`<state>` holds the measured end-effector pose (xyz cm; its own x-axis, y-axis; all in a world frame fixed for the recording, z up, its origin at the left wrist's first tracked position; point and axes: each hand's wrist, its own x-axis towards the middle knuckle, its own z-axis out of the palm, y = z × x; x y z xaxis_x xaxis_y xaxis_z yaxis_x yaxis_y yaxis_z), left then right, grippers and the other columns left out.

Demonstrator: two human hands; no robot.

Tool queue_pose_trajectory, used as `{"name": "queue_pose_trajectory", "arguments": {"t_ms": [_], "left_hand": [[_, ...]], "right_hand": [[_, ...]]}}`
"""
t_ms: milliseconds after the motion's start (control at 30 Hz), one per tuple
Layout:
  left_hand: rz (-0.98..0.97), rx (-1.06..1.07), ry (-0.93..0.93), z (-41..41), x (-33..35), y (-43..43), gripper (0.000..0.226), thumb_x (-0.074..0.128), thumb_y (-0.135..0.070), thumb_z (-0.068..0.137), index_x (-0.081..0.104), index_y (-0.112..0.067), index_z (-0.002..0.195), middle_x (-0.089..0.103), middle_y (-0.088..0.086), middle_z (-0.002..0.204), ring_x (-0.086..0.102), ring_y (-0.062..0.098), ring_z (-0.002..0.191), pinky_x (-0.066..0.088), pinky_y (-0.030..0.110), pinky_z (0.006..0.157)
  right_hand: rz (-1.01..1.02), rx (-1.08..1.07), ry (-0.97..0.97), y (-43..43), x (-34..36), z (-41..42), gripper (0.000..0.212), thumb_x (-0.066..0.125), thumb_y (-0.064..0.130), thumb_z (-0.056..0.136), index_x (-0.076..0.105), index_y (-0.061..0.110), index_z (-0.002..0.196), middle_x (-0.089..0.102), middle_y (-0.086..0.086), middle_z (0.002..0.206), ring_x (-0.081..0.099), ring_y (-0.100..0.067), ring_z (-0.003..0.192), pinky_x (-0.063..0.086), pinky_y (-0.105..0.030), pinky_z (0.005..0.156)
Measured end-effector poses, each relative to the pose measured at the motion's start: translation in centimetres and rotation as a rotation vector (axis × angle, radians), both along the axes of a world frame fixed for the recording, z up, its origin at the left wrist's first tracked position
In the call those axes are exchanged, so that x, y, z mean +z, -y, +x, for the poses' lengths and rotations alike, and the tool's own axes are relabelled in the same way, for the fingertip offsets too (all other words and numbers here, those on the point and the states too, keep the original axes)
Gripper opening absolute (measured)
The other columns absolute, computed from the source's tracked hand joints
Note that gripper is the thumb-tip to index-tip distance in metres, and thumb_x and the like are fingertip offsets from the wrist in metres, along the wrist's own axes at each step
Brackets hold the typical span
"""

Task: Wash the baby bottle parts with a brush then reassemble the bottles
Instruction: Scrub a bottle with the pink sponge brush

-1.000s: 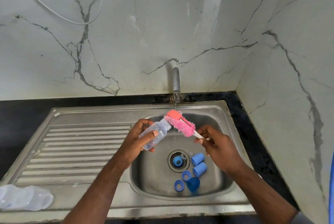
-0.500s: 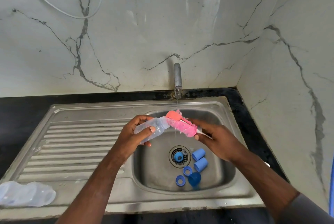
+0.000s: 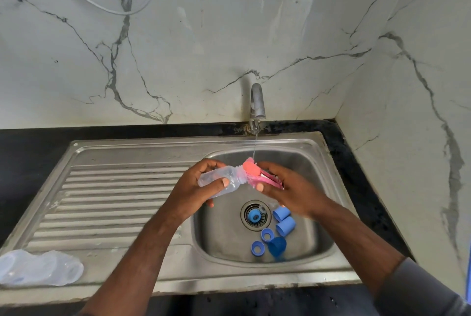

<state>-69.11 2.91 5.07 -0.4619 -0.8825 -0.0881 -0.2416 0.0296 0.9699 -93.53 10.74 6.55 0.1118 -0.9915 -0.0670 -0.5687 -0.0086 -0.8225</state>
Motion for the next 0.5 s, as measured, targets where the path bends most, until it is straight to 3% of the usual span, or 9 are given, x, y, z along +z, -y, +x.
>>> {"name": "queue_pose_trajectory", "arguments": {"t_ms": [100, 167, 267, 400, 500], "left_hand": [[-0.003, -0.025, 0.001, 0.0, 0.3, 0.3, 0.04, 0.072, -0.051, 0.07, 0.068, -0.032, 0.105, 0.069, 0.002, 0.1, 0.065, 0.02, 0.071, 0.053, 0.035, 0.05], [0.005, -0.042, 0.009, 0.2, 0.5, 0.5, 0.036, 0.073, -0.05, 0.07, 0.069, -0.033, 0.102, 0.068, 0.006, 0.099, 0.064, 0.02, 0.067, 0.052, 0.034, 0.049], [0.02, -0.069, 0.007, 0.3, 0.4, 0.7, 0.029, 0.074, -0.046, 0.071, 0.07, -0.034, 0.096, 0.067, 0.01, 0.099, 0.065, 0.02, 0.064, 0.052, 0.033, 0.048], [0.037, -0.09, -0.013, 0.4, -0.1, 0.7, 0.044, 0.072, -0.052, 0.067, 0.069, -0.026, 0.101, 0.067, 0.015, 0.099, 0.064, 0.022, 0.06, 0.052, 0.033, 0.049], [0.034, -0.115, -0.008, 0.3, 0.2, 1.2, 0.035, 0.072, -0.045, 0.074, 0.066, -0.025, 0.103, 0.067, 0.013, 0.098, 0.063, 0.02, 0.061, 0.051, 0.032, 0.048]], "right_hand": [[-0.094, -0.02, -0.059, 0.4, 0.0, 0.5, 0.036, 0.066, 0.047, 0.092, 0.057, 0.046, 0.127, 0.066, 0.029, 0.114, 0.063, 0.008, 0.102, 0.052, -0.02, 0.083], [-0.124, -0.003, -0.157, 0.6, -0.1, 0.3, 0.037, 0.065, 0.048, 0.093, 0.059, 0.041, 0.129, 0.064, 0.025, 0.119, 0.061, 0.004, 0.109, 0.053, -0.029, 0.093], [-0.109, 0.095, -0.329, 1.1, 0.4, 0.1, 0.033, 0.062, 0.041, 0.096, 0.061, 0.038, 0.129, 0.059, 0.015, 0.116, 0.058, -0.004, 0.103, 0.053, -0.039, 0.09], [-0.189, 0.133, -0.408, 1.2, 1.0, 0.6, 0.025, 0.065, 0.037, 0.093, 0.066, 0.037, 0.119, 0.054, 0.013, 0.107, 0.055, -0.006, 0.094, 0.052, -0.036, 0.079], [-0.215, 0.033, -0.426, 1.4, 1.4, 1.7, 0.02, 0.061, 0.041, 0.094, 0.058, 0.037, 0.113, 0.057, 0.017, 0.102, 0.055, -0.004, 0.09, 0.048, -0.029, 0.076]]}}
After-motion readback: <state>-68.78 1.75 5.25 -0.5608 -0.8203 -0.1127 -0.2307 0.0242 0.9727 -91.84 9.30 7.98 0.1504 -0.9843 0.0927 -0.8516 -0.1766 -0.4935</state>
